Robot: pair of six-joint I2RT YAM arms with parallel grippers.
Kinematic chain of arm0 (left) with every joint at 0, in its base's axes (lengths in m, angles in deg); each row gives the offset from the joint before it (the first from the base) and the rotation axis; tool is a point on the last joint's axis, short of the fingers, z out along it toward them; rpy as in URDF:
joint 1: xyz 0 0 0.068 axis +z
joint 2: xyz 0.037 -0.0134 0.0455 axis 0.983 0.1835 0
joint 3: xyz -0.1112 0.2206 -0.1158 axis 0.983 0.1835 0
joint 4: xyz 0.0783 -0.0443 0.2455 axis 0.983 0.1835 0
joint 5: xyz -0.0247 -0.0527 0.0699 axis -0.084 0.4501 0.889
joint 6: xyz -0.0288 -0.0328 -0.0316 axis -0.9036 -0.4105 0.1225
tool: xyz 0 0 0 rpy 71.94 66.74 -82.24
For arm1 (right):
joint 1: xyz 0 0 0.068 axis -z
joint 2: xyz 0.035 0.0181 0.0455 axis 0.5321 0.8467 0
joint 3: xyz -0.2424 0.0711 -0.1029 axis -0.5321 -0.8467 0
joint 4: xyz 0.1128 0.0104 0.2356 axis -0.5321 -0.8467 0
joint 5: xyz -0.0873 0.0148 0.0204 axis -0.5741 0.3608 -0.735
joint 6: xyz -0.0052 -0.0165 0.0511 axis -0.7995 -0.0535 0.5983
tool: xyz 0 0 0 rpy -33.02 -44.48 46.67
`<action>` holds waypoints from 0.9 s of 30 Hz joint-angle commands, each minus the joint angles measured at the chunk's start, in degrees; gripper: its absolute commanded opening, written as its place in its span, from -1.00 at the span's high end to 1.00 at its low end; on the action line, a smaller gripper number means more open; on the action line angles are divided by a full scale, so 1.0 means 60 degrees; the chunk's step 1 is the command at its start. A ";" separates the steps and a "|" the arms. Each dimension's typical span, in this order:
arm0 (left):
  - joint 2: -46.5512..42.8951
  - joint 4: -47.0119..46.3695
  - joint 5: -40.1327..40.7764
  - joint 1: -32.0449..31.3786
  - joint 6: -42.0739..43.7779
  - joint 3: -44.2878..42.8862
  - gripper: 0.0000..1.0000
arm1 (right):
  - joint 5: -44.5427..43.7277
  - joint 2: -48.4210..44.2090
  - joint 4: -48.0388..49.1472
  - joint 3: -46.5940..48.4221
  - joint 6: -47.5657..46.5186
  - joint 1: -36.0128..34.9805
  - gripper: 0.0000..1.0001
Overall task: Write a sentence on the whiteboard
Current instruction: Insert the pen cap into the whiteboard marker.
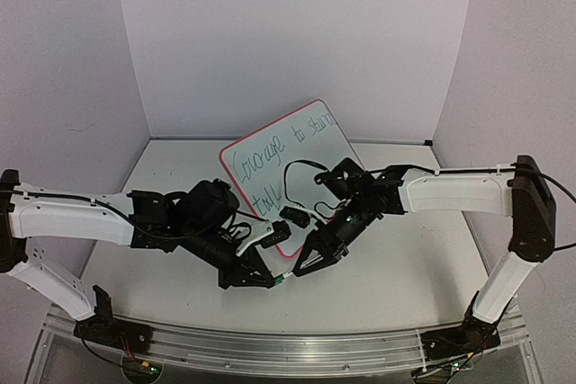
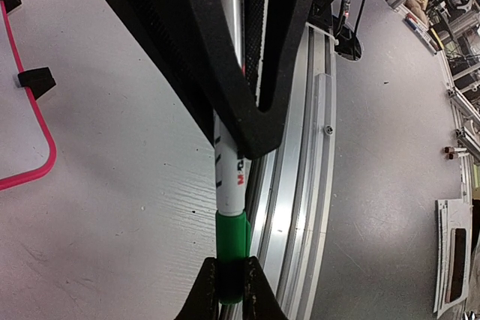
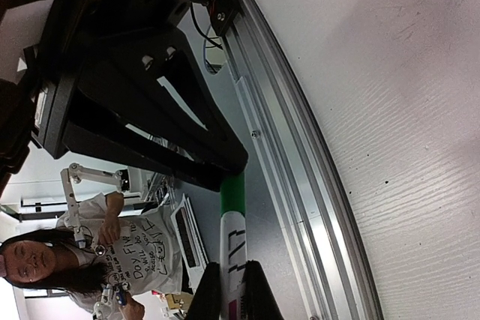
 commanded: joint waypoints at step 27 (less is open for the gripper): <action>-0.1787 -0.2423 0.2781 0.0455 -0.1315 0.1073 0.13 | -0.3242 -0.1707 0.0641 -0.0840 0.0384 0.0384 1.00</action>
